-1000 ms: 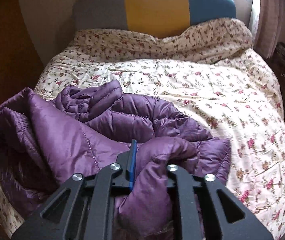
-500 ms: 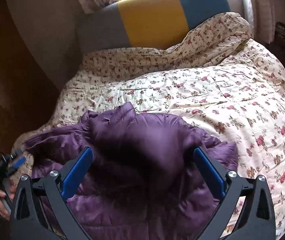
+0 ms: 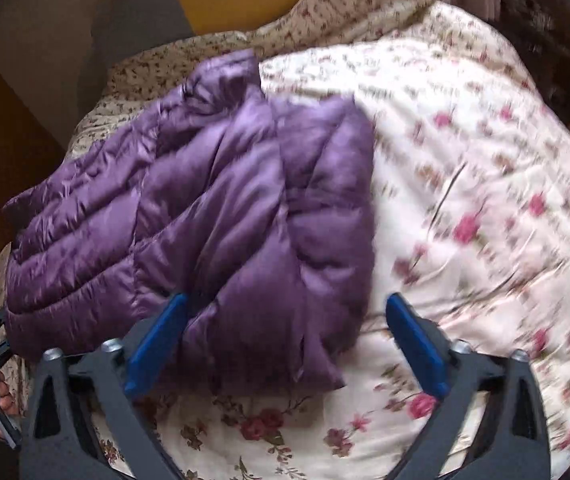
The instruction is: Fold large clothes
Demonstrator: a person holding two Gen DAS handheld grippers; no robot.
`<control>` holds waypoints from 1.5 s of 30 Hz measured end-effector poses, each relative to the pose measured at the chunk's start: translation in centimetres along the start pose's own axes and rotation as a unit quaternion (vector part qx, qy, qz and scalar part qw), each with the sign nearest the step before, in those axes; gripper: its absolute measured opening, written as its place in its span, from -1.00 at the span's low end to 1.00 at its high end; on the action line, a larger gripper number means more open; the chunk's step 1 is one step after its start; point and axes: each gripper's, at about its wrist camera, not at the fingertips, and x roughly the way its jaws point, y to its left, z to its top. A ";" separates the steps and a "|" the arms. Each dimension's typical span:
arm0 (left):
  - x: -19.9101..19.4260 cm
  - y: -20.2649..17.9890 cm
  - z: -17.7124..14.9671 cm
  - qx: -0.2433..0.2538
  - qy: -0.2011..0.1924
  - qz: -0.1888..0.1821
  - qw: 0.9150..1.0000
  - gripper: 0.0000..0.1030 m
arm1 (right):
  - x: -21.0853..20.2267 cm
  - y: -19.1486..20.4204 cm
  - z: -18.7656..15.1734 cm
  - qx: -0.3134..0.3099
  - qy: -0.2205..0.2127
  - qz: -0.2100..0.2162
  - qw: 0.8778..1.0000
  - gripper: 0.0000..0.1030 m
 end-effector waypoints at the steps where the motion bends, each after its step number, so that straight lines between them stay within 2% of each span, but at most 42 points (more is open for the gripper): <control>1: 0.1 -0.1 -0.1 0.002 0.000 0.000 1.000 -0.30 | 0.0 0.3 -0.1 0.000 -0.001 0.005 1.000 0.06; 2: 0.0 -0.3 -0.3 0.005 0.001 -0.005 1.000 -0.42 | -0.3 0.9 -0.2 -0.009 -0.006 0.006 1.000 -0.31; 3: -0.3 -0.4 -0.4 0.007 0.003 -0.010 1.000 -0.57 | -0.8 1.3 -0.2 -0.018 -0.009 0.005 1.000 -0.56; 5: -0.8 -0.7 -0.6 0.013 0.002 -0.012 1.000 -0.68 | -1.8 2.0 -0.5 -0.037 -0.014 0.005 0.999 -0.71; 11: -3.9 -1.5 -2.7 0.034 0.010 -0.013 0.999 -0.74 | -4.9 2.9 -3.6 -0.082 -0.005 -0.007 0.997 -0.75; 22: -10.6 -1.2 -12.2 0.057 0.031 -0.018 0.998 -0.74 | -10.1 2.5 -14.4 -0.141 0.013 -0.046 0.989 -0.75; 27: -13.1 -1.0 -16.0 0.061 0.028 -0.018 0.998 -0.74 | -11.8 2.5 -17.9 -0.145 0.012 -0.061 0.987 -0.75; 32: -14.7 -0.4 -18.4 0.052 0.031 -0.020 0.998 -0.74 | -12.7 2.9 -20.8 -0.163 0.013 -0.079 0.983 -0.75; 35: -15.4 -0.6 -18.6 0.058 0.033 -0.009 0.998 -0.72 | -13.2 3.5 -22.0 -0.184 0.008 -0.102 0.978 -0.60; 36: -15.7 -0.6 -18.5 0.058 0.030 -0.007 0.998 -0.72 | -13.3 3.4 -22.1 -0.188 0.006 -0.107 0.976 -0.46; 37: -16.1 -0.7 -18.4 0.058 0.027 -0.004 0.998 -0.54 | -13.6 3.5 -22.2 -0.193 0.005 -0.114 0.975 -0.34; 38: -16.8 -0.7 -18.0 0.058 0.018 0.002 0.998 -0.36 | -14.0 3.6 -22.2 -0.198 0.000 -0.120 0.973 -0.09; 39: -17.4 -0.8 -17.6 0.056 0.006 0.005 0.998 0.08 | -14.3 3.8 -22.3 -0.203 -0.006 -0.125 0.971 0.04; 40: -18.0 -0.8 -17.1 0.053 -0.010 0.005 0.999 0.28 | -14.7 4.0 -22.2 -0.210 -0.012 -0.129 0.969 0.08; 42: -18.5 -0.8 -15.9 0.049 -0.026 0.001 0.998 0.28 | -15.3 4.2 -21.9 -0.215 -0.022 -0.134 0.967 0.25; 45: -17.9 -1.1 -13.3 0.043 -0.042 0.008 0.998 0.28 | -15.8 4.8 -20.8 -0.221 -0.041 -0.139 0.964 0.41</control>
